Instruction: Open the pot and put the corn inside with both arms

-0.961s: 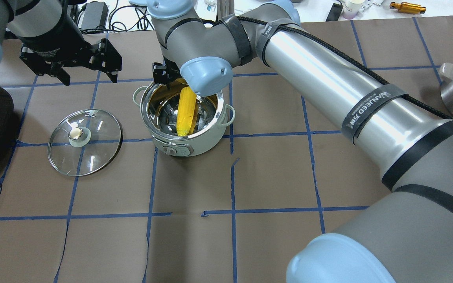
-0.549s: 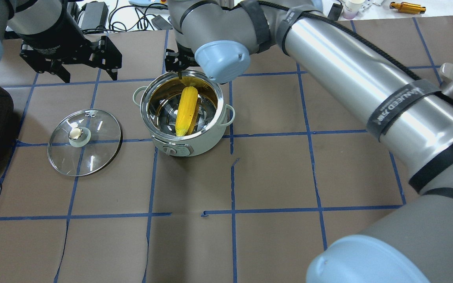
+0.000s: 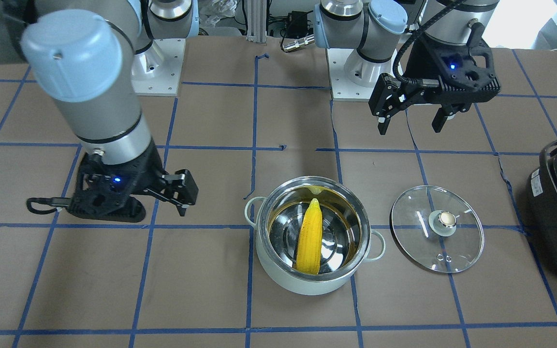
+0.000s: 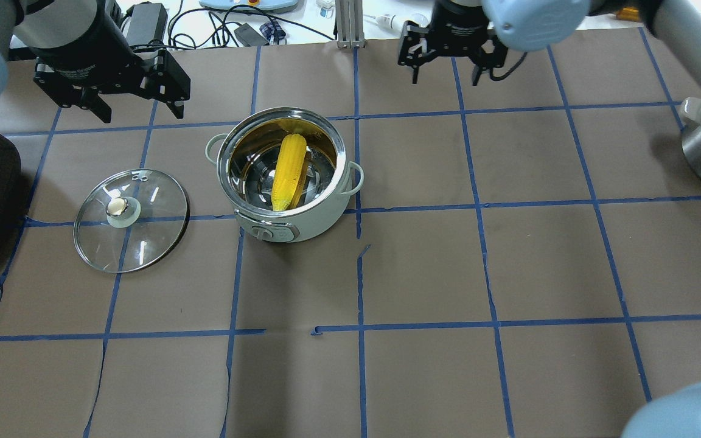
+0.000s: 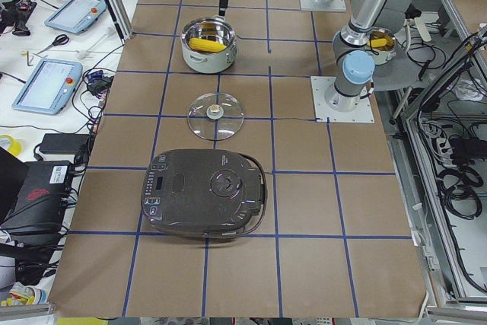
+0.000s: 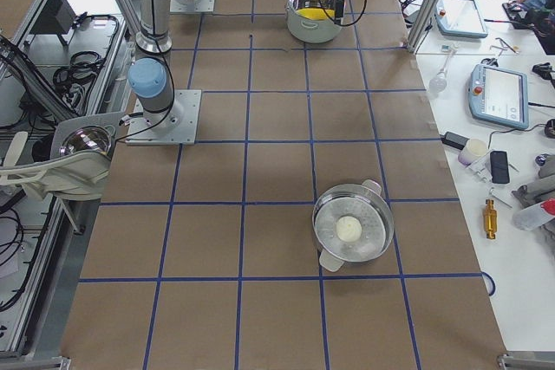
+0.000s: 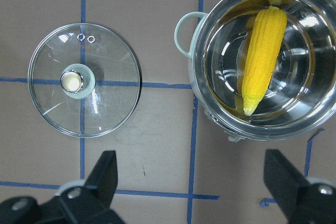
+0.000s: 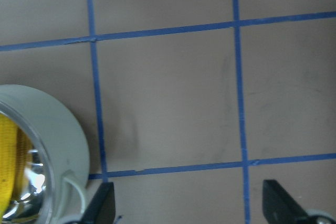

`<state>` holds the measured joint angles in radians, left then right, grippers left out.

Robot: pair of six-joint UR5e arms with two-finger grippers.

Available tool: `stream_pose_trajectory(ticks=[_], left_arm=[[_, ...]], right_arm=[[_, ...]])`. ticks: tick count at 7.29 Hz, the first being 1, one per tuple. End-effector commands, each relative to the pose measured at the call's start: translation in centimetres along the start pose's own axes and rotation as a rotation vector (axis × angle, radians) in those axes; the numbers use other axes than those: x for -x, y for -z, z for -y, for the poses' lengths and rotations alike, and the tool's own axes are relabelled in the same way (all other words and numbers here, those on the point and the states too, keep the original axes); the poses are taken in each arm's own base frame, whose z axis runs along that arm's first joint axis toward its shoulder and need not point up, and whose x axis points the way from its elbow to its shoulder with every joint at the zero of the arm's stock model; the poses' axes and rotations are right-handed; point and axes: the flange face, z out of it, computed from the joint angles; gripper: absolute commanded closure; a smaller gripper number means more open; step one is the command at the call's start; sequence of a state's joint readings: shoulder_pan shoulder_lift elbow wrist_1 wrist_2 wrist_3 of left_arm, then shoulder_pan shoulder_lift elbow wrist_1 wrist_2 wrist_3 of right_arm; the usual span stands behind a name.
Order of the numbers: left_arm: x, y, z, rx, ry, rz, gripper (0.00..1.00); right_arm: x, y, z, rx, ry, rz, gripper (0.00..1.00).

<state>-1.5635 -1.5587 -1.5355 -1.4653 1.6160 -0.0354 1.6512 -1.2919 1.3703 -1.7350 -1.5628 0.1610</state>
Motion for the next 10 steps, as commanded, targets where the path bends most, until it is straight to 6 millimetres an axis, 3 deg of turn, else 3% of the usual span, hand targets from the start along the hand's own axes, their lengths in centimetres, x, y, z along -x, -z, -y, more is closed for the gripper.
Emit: stream_pose_trajectory(ticks=[1, 2, 4, 7, 10], left_arm=[[-0.3, -0.4, 0.3, 0.005, -0.008, -0.024, 0.00], [-0.6, -0.4, 0.2, 0.007, -0.009, -0.044, 0.00], [-0.5, 0.4, 0.5, -0.001, -0.007, -0.041, 0.00], [-0.5, 0.4, 0.9, 0.011, -0.009, -0.036, 0.00], [-0.5, 0.4, 0.7, 0.018, -0.009, -0.036, 0.00]], right_arm=[[-6.3, 1.4, -4.9, 0.019, -0.008, -0.019, 0.00], [-6.6, 2.1, -7.2, 0.081, -0.024, -0.026, 0.00], [-6.5, 4.0, -8.8, 0.074, -0.018, -0.022, 0.00], [-6.7, 5.1, -9.7, 0.057, 0.057, -0.015, 0.00], [-6.6, 5.0, -10.1, 0.059, 0.121, -0.015, 0.00]])
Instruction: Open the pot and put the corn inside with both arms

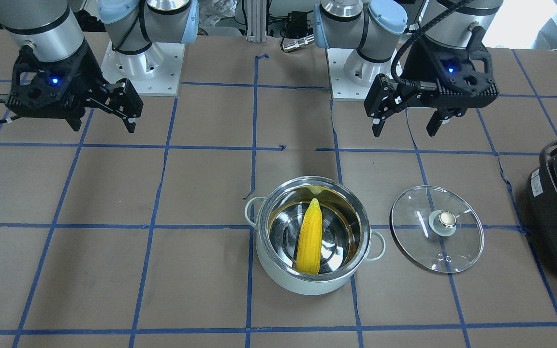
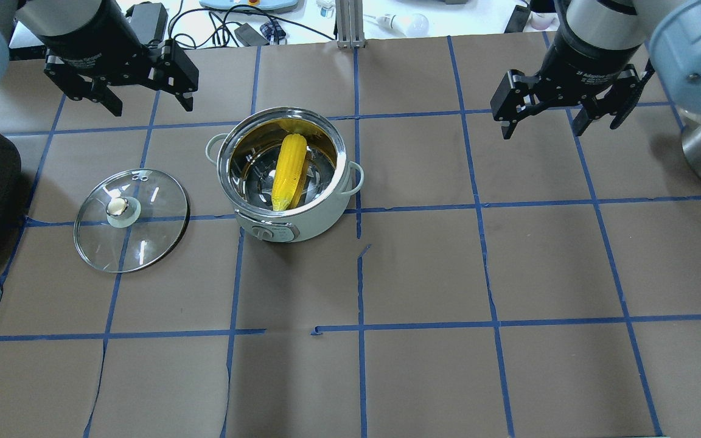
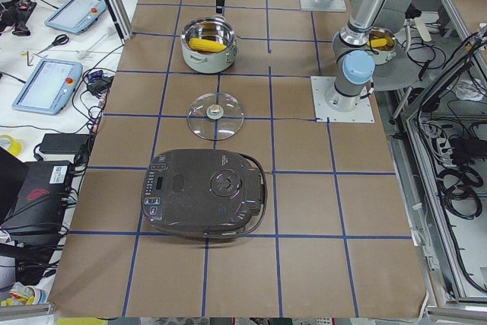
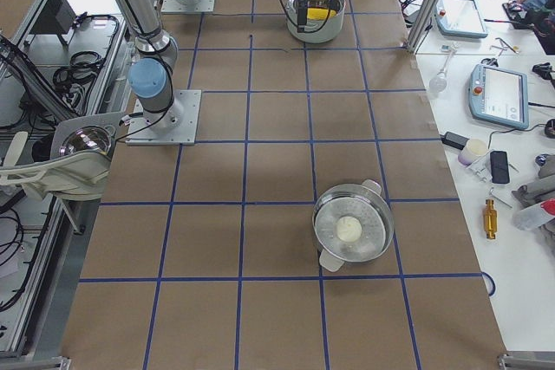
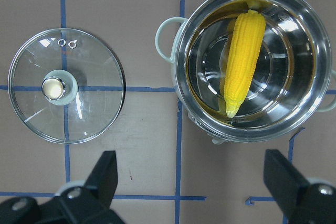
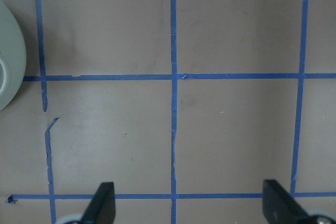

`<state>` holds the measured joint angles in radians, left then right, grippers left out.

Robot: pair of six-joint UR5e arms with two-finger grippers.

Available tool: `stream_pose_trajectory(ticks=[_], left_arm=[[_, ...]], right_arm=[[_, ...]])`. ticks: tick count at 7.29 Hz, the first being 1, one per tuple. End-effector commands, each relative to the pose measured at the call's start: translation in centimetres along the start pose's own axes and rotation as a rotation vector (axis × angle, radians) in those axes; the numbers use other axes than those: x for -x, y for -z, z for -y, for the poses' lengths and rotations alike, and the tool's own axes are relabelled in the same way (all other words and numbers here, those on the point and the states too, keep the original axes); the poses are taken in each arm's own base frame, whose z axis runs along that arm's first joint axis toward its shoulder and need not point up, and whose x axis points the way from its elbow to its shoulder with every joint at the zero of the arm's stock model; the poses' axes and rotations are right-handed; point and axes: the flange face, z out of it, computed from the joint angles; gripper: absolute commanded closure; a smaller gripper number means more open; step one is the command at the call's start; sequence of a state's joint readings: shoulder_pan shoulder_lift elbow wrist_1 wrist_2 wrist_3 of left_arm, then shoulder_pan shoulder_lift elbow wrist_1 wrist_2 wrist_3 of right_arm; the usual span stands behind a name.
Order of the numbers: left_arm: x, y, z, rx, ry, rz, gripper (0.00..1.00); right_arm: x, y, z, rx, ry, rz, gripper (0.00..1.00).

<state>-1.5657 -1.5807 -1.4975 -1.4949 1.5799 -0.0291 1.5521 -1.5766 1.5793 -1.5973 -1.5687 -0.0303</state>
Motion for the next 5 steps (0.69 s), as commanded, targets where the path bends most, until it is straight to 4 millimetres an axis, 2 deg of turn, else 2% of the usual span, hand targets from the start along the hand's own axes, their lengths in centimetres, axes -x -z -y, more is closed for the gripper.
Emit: stream_pose_trajectory(ticks=[1, 5], left_arm=[[-0.02, 0.03, -0.05, 0.001, 0.000, 0.000, 0.00], [0.01, -0.18, -0.54, 0.038, -0.001, 0.003, 0.00]], right_arm=[[-0.02, 0.46, -0.03, -0.011, 0.044, -0.004, 0.00], [0.05, 1.06, -0.31, -0.022, 0.045, 0.001, 0.00]])
